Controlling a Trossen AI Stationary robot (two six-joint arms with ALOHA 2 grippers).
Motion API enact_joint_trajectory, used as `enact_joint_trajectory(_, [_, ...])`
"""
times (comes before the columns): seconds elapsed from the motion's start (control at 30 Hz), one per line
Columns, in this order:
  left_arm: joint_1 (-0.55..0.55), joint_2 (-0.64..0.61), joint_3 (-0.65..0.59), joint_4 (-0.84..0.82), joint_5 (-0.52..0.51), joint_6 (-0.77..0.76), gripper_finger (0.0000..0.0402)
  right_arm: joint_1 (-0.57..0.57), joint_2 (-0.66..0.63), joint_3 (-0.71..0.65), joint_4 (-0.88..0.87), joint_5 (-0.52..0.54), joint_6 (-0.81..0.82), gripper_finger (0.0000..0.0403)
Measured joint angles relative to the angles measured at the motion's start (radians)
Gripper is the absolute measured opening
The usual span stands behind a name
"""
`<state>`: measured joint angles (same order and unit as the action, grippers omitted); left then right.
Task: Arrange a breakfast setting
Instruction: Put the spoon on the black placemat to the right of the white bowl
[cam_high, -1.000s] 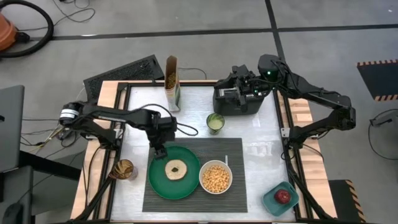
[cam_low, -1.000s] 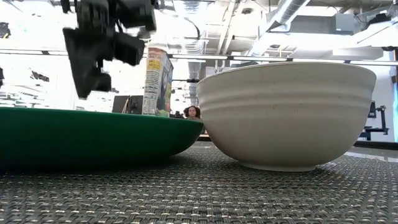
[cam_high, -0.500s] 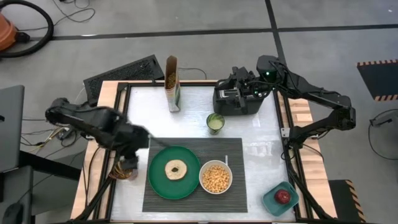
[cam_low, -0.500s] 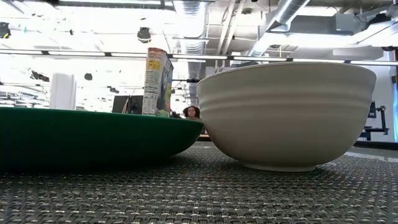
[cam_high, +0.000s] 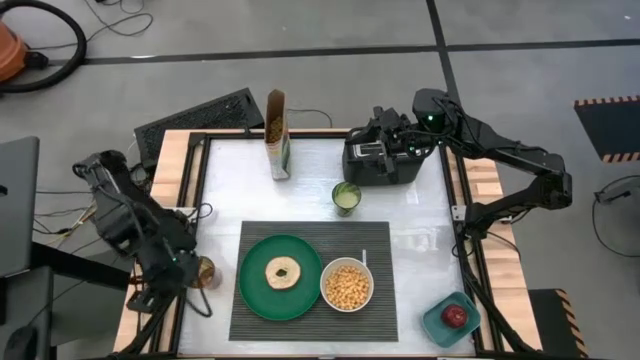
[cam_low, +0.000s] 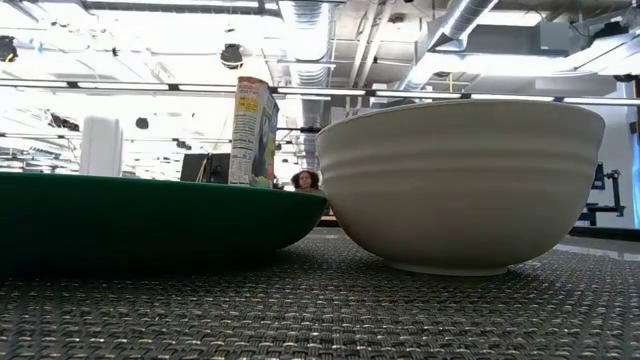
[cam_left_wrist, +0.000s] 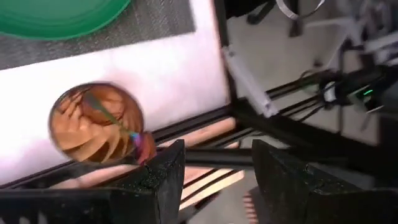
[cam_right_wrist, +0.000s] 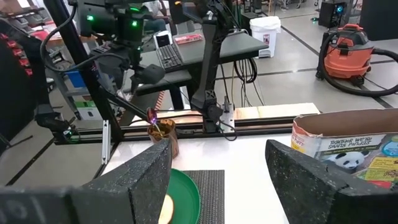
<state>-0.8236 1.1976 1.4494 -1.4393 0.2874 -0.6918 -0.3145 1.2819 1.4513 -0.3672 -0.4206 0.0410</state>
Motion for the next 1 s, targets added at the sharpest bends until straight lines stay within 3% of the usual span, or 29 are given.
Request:
enact_joint_trajectory(0.23, [-0.098, 0.0, 0.0, -0.026, -0.245, 0.0, 0.0173, 0.0, 0.0, 0.0, 0.003, 0.021, 0.005, 0.0285])
enact_joint_trajectory(0.5, [-0.17, 0.0, -0.004, -0.033, -0.249, -0.093, 0.022, 0.0, 0.0, 0.0, 0.01, 0.032, 0.011, 0.0285])
enact_joint_trajectory(0.73, [-0.218, -0.003, -0.092, -0.026, -0.268, -0.078, 0.028, -0.001, 0.0, 0.0, 0.019, 0.063, 0.014, 0.0285])
enact_joint_trajectory(1.0, [-0.232, -0.046, -0.245, 0.053, -0.223, -0.03, 0.0275, -0.009, 0.0, 0.0, 0.043, 0.09, 0.041, 0.0285])
